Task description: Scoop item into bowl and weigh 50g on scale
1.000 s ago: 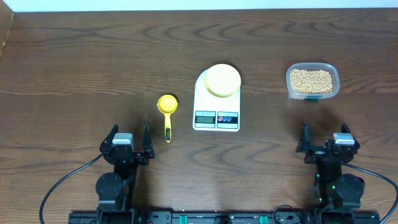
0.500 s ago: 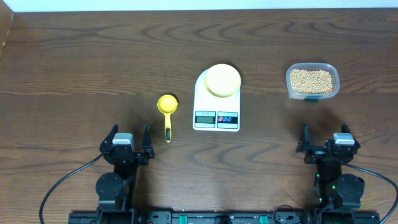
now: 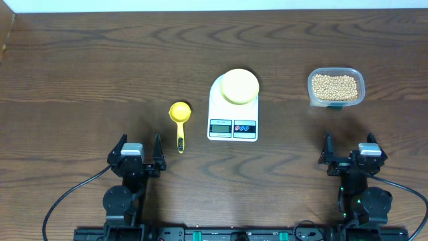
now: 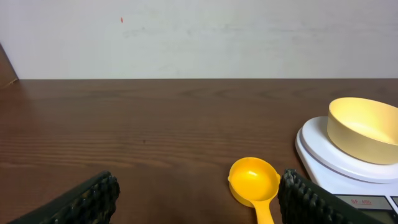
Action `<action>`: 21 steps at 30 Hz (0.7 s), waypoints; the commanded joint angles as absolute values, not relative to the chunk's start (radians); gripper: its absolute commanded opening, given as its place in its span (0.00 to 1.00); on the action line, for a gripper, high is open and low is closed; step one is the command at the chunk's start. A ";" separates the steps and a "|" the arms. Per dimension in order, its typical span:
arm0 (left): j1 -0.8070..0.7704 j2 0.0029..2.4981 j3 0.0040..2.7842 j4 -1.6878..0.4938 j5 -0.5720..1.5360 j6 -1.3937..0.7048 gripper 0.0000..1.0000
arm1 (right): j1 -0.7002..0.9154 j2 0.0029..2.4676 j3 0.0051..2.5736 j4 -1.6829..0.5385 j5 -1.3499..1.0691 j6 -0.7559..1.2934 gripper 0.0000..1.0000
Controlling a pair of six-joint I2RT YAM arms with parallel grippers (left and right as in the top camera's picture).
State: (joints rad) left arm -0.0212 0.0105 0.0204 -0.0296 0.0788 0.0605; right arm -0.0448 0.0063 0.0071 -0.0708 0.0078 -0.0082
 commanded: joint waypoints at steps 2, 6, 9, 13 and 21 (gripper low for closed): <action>-0.016 0.011 0.004 -0.066 0.089 0.074 0.84 | -0.049 0.008 0.006 -0.075 0.006 -0.016 0.99; -0.016 0.011 0.004 -0.066 0.089 0.074 0.84 | -0.049 0.008 0.006 -0.075 0.006 -0.016 0.99; -0.016 0.011 0.004 -0.066 0.089 0.074 0.84 | -0.049 0.008 0.006 -0.075 0.006 -0.016 0.99; -0.016 0.011 0.004 -0.066 0.088 0.074 0.84 | -0.049 0.008 0.006 -0.075 0.006 -0.016 0.99; -0.016 0.011 0.004 -0.056 0.088 0.046 0.84 | -0.049 0.008 0.006 -0.075 0.006 -0.016 0.99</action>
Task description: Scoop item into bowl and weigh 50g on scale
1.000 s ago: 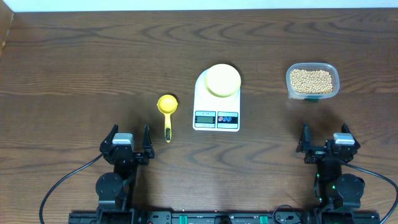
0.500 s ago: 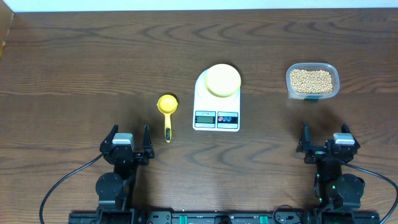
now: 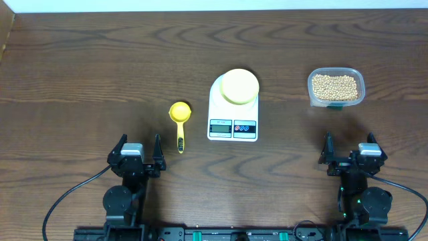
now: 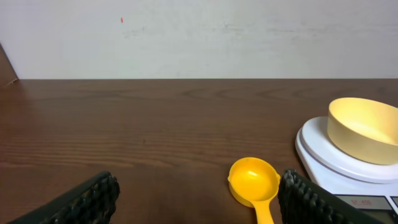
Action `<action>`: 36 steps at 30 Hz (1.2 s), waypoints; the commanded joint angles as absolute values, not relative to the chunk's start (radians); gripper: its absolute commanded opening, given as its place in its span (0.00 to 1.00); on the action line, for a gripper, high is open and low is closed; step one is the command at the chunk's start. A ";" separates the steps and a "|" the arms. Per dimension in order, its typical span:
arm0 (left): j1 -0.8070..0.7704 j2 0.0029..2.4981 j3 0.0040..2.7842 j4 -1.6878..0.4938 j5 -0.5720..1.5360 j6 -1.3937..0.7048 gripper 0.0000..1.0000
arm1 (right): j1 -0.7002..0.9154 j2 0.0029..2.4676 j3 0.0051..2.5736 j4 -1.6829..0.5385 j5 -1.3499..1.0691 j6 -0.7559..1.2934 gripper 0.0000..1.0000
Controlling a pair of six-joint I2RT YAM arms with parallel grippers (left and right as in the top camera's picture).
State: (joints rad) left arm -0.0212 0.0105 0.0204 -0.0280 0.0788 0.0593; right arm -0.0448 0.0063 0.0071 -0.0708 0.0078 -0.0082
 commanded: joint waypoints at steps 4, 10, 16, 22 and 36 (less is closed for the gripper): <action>-0.016 0.011 0.004 -0.056 0.089 0.009 0.84 | -0.049 0.008 0.006 -0.075 0.006 -0.016 0.99; -0.016 0.011 0.004 -0.040 0.089 -0.018 0.84 | -0.049 0.008 0.006 -0.075 0.006 -0.016 0.99; -0.016 0.011 0.025 -0.007 0.089 -0.021 0.84 | -0.049 0.008 0.006 -0.075 0.006 -0.016 0.99; -0.016 0.011 0.046 -0.007 0.089 -0.021 0.84 | -0.049 0.008 0.006 -0.075 0.006 -0.016 0.99; -0.016 0.034 0.077 -0.008 0.088 -0.020 0.84 | -0.049 0.008 0.006 -0.075 0.006 -0.016 0.99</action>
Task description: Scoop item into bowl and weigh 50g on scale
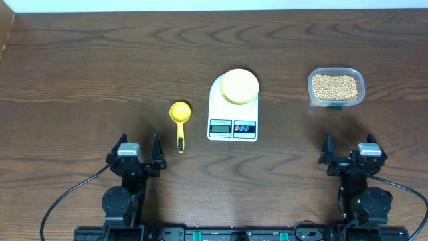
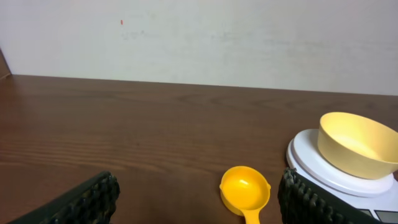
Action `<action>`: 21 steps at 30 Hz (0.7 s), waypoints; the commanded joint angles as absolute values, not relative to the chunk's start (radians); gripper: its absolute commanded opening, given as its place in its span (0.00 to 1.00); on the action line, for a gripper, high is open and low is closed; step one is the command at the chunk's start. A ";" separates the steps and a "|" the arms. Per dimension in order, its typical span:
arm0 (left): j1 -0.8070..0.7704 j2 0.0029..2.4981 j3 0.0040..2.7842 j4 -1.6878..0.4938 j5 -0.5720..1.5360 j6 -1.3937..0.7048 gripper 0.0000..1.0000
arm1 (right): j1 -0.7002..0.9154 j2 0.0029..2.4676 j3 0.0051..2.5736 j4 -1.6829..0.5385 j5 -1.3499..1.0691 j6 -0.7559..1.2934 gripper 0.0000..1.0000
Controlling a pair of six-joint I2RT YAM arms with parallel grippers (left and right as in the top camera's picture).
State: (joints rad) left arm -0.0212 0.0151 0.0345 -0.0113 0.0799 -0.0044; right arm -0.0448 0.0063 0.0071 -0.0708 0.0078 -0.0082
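Observation:
A yellow scoop (image 1: 179, 120) lies on the table left of the white scale (image 1: 233, 124), handle toward me; its cup (image 2: 245, 188) is empty. A pale yellow bowl (image 1: 239, 86) sits empty on the scale's platform (image 2: 311, 158). A clear tub of soybeans (image 1: 336, 87) stands at the right. My left gripper (image 1: 138, 148) is open at the near edge, just left of the scoop handle, holding nothing. My right gripper (image 1: 348, 148) is open at the near right, below the tub.
The dark wooden table (image 1: 100, 60) runs to a white wall (image 2: 199, 37) at the back. Black cables (image 1: 67, 197) trail from both arm bases along the near edge.
My left gripper has lifted or tilted slightly: in its wrist view the scoop and bowl sit a little further left and the table edge has dropped. Nothing on the table moved.
At both earlier moments both grippers rested open at the near edge, with scoop, scale, bowl and tub in place. Now only the left wrist view has shifted a little; the objects are untouched.

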 commanded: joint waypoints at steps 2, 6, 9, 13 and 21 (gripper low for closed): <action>-0.016 0.050 0.092 -0.011 0.088 -0.020 0.84 | -0.049 0.008 0.006 -0.075 0.006 -0.016 0.99; -0.016 0.105 0.142 -0.045 0.088 -0.020 0.84 | -0.049 0.008 0.006 -0.075 0.006 -0.016 0.99; -0.016 0.167 0.184 -0.049 0.088 -0.020 0.84 | -0.049 0.008 0.006 -0.075 0.006 -0.016 0.99; -0.016 0.277 0.256 -0.052 0.088 -0.012 0.84 | -0.049 0.008 0.006 -0.075 0.006 -0.016 0.99; -0.016 0.476 0.400 -0.054 0.094 -0.013 0.84 | -0.049 0.008 0.006 -0.075 0.006 -0.016 0.99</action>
State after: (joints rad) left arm -0.0212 0.4103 0.3214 -0.0532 0.0803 -0.0040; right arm -0.0448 0.0071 0.0071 -0.0708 0.0078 -0.0086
